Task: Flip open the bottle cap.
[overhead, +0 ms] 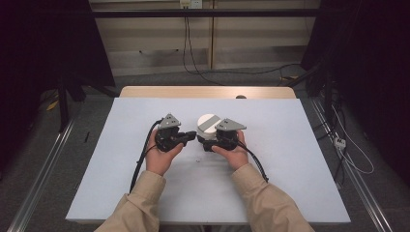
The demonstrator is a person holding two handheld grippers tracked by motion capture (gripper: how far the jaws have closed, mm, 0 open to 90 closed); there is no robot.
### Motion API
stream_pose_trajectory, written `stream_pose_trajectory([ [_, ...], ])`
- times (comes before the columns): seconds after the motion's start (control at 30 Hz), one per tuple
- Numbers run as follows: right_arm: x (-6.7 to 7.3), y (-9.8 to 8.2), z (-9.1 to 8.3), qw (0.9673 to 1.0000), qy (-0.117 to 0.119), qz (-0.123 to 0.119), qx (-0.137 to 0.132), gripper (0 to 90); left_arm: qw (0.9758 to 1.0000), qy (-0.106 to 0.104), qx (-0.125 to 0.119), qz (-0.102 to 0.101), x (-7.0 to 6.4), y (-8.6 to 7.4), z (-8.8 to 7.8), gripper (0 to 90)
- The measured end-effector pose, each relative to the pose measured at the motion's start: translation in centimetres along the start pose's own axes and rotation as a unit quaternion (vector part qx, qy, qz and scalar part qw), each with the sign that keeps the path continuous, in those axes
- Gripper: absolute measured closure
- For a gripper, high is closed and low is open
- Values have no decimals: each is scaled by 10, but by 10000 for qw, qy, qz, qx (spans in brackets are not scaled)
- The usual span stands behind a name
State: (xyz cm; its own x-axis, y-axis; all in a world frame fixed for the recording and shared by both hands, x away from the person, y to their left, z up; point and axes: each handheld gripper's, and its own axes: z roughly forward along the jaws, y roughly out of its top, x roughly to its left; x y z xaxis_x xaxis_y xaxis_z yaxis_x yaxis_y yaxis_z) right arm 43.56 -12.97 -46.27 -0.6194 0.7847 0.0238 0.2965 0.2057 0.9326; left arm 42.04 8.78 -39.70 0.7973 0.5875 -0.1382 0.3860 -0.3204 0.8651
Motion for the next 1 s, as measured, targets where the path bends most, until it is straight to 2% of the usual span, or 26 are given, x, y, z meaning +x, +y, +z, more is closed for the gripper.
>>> stream_pose_trajectory([
  [0.07, 0, 0, 0, 10000, 5, 11, 3, 189, 10000, 6, 38, 16, -1, 1, 3, 900],
  [0.3, 0, 0, 0, 10000, 9, 18, 13, 189, 9999, -33, -94, 27, -7, 6, 9, 900],
  [0.5, 0, 0, 0, 10000, 8, 4, 8, 189, 9998, 9, -150, 124, -11, 12, 9, 900],
  [1.0, 0, 0, 0, 10000, 5, 24, 15, 189, 9994, 100, -197, 264, -13, 38, 10, 900],
])
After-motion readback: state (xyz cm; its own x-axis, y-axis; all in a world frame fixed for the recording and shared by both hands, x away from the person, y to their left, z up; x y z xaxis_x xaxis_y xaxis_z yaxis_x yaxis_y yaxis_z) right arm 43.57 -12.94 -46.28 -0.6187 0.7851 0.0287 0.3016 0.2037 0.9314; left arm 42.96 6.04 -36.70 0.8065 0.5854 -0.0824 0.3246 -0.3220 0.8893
